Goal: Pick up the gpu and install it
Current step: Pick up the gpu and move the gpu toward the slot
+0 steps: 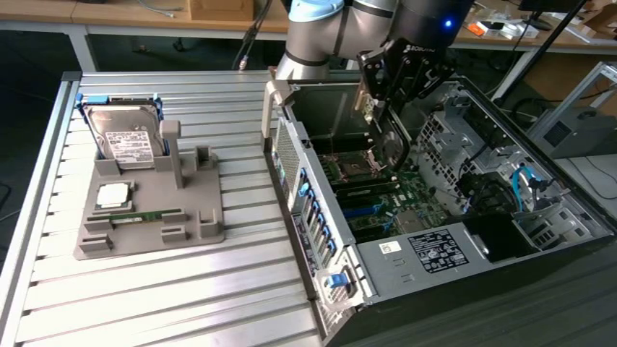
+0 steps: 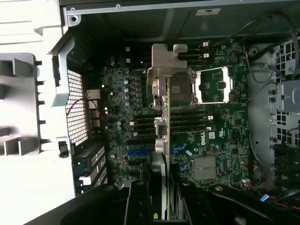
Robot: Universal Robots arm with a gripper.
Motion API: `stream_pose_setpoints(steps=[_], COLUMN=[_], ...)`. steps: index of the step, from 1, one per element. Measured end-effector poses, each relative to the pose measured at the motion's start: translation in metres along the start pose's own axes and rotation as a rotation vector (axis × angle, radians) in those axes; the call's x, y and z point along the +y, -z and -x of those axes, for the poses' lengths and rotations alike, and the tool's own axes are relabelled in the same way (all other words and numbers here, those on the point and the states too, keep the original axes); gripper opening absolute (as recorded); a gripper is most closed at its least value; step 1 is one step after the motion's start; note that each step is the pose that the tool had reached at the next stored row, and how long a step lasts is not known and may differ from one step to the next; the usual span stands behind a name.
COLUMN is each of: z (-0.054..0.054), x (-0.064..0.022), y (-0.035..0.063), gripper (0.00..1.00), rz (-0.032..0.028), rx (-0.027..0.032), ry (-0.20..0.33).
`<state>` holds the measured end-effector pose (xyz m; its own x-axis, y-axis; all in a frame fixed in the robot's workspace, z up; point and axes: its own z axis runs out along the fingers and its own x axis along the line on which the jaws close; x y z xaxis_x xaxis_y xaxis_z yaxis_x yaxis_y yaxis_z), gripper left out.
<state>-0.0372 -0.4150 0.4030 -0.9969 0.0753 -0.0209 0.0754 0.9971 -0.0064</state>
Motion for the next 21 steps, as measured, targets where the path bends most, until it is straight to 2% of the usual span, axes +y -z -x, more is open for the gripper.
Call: stream_pose_setpoints(steps=[21], z=[0.0049], x=[-0.0013], y=[-0.0049], gripper=[0.27], rz=[-0.0055], rx=[-0.0004], ry=[0.000])
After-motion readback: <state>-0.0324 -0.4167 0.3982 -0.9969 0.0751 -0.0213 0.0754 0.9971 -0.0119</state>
